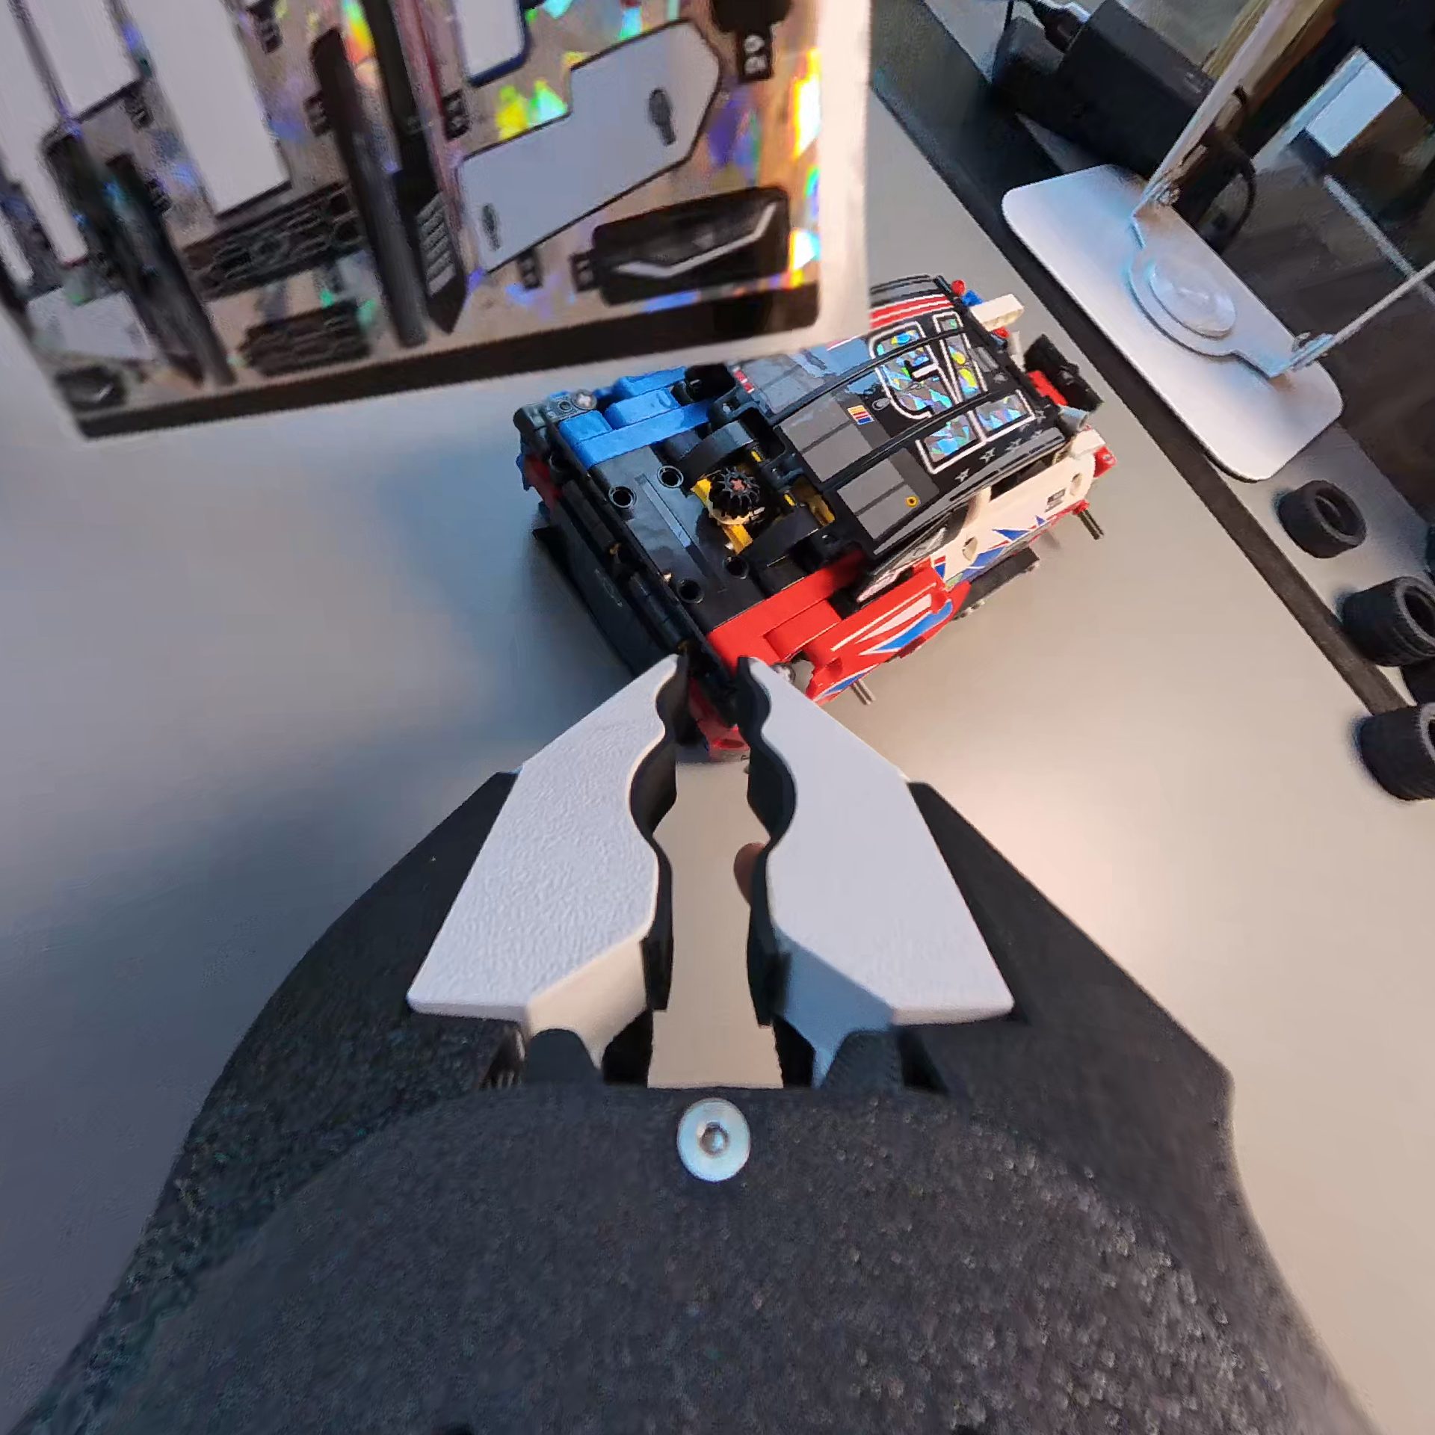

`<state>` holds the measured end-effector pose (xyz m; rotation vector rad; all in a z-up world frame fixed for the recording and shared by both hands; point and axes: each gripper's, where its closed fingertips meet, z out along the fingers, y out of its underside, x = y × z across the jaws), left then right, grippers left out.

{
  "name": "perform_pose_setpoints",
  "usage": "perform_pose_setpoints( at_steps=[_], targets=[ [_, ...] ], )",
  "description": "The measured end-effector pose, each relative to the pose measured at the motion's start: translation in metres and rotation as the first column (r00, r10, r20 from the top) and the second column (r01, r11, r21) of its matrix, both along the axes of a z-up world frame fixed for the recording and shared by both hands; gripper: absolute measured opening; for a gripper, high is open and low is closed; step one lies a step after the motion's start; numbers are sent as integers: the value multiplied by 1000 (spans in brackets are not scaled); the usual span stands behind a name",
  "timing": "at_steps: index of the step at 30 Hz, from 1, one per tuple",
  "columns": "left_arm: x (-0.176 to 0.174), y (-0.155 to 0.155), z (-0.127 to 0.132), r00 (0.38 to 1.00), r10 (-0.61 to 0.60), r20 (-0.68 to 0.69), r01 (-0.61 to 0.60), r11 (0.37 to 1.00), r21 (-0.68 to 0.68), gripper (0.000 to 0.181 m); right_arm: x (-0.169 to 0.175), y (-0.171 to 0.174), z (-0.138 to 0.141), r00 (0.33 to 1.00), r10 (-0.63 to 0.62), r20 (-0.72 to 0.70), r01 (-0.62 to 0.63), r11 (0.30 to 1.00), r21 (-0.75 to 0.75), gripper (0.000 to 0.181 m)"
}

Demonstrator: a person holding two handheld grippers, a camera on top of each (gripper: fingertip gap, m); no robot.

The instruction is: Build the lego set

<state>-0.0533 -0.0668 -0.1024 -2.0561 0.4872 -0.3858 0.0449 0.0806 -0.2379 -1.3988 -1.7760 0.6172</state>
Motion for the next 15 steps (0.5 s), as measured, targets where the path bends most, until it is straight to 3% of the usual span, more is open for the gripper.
perform_pose_setpoints(
  at_steps=[3,6,8,10,12,13,15],
  targets=[
    [22,-11,-31,984,-80,158,93,993,-79,0,8,-7,15,997,1,-83,-4,999,-41,16],
    [37,-12,-60,952,-134,276,165,982,-94,0,19,-31,44,967,79,-241,-130,970,-204,28],
    [45,-9,-75,936,-177,304,213,973,-90,0,29,-51,61,932,156,-328,-266,908,-324,37],
    [52,-3,-90,936,-223,274,256,962,-91,0,42,-72,68,896,249,-368,-409,785,-465,52],
    [61,3,-99,932,-267,244,296,951,-90,0,48,-84,68,889,282,-361,-454,652,-607,65],
    [67,7,-99,926,-292,241,317,945,-74,0,47,-85,64,898,277,-342,-439,623,-648,67],
    [75,12,-99,920,-330,213,345,938,-40,0,40,-85,51,915,276,-294,-403,640,-654,65]
  ],
)
